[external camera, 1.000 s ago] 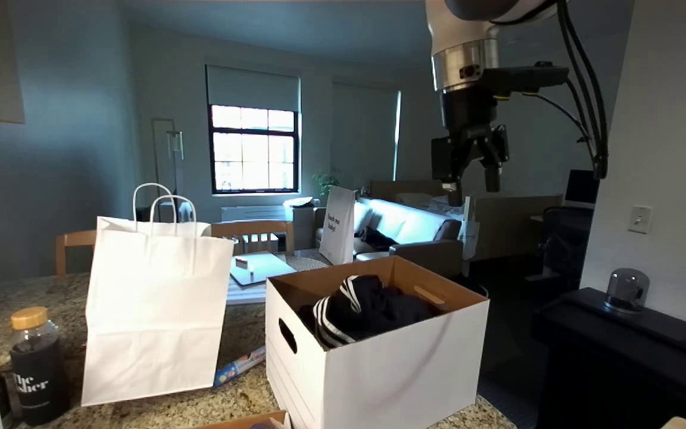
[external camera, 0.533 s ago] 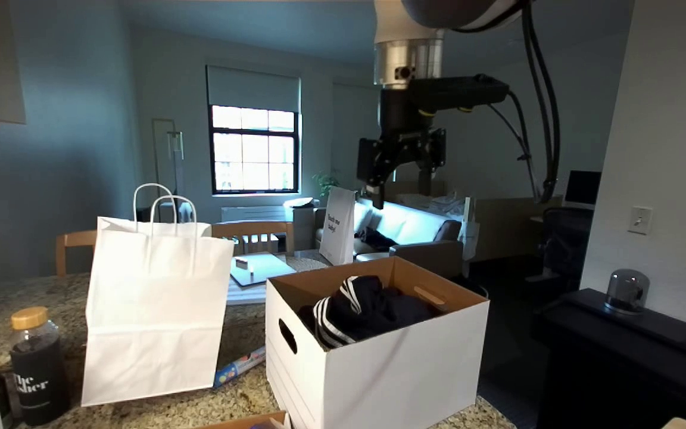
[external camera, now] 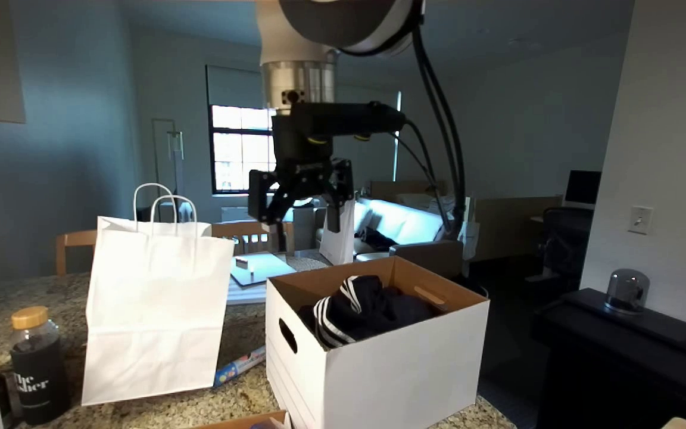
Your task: Put the water bottles into the box
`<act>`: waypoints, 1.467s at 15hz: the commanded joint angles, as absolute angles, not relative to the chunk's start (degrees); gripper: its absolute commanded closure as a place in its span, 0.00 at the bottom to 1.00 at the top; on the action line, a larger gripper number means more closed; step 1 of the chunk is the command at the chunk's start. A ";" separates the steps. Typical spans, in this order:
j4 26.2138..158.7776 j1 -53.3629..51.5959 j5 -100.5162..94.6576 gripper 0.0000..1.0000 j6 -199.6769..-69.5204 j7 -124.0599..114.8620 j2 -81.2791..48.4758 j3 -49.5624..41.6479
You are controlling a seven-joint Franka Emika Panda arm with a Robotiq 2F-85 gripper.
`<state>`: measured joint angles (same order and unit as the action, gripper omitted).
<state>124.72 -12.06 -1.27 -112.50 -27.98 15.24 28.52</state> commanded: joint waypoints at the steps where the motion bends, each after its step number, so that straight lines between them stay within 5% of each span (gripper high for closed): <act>1: 118.15 -16.13 0.42 0.00 -111.25 -28.67 5.31 28.92; 22: 102.35 -34.72 -3.55 0.00 -114.91 -30.78 -25.27 22.78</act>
